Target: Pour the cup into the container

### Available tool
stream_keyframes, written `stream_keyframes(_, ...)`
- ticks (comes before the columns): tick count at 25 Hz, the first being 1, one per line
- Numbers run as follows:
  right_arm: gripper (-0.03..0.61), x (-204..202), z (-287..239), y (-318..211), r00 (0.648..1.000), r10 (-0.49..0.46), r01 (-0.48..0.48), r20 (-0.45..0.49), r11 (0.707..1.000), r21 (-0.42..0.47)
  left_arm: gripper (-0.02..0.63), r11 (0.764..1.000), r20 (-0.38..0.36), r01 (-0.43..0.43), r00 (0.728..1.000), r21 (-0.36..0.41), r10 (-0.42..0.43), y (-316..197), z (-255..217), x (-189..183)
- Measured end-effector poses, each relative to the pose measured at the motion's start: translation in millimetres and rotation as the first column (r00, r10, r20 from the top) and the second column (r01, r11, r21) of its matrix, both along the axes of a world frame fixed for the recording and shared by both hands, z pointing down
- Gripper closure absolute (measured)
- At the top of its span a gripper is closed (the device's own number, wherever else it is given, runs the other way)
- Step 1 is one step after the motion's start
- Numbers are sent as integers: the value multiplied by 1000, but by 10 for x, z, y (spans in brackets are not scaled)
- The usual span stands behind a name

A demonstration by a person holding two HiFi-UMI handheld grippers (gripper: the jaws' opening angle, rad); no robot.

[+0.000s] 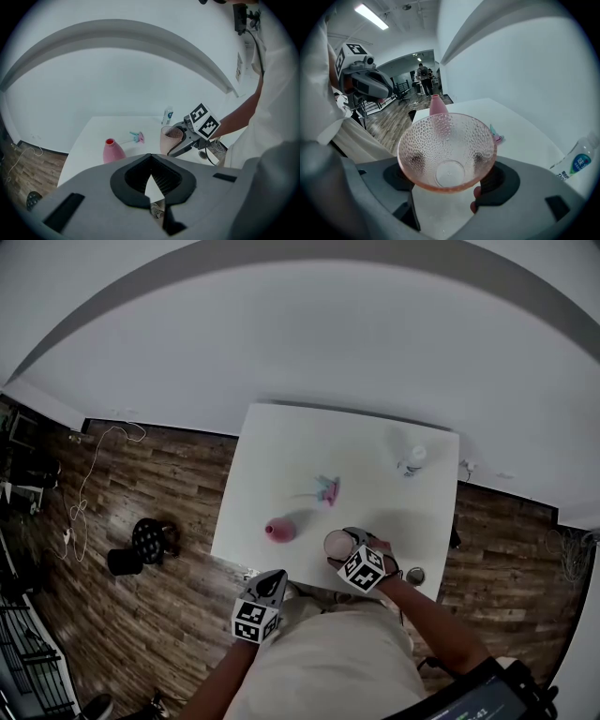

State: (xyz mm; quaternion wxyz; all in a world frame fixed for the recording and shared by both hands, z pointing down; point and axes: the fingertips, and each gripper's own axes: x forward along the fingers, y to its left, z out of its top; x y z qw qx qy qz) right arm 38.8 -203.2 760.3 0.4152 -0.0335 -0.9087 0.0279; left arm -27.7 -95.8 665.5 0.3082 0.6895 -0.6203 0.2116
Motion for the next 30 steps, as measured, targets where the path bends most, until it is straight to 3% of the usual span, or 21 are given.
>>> stream_keyframes(30, 209, -144, 542, 66, 997, -42, 44, -62, 998, 41, 603, 999, -14, 17, 1000, -51, -18, 157, 180, -83)
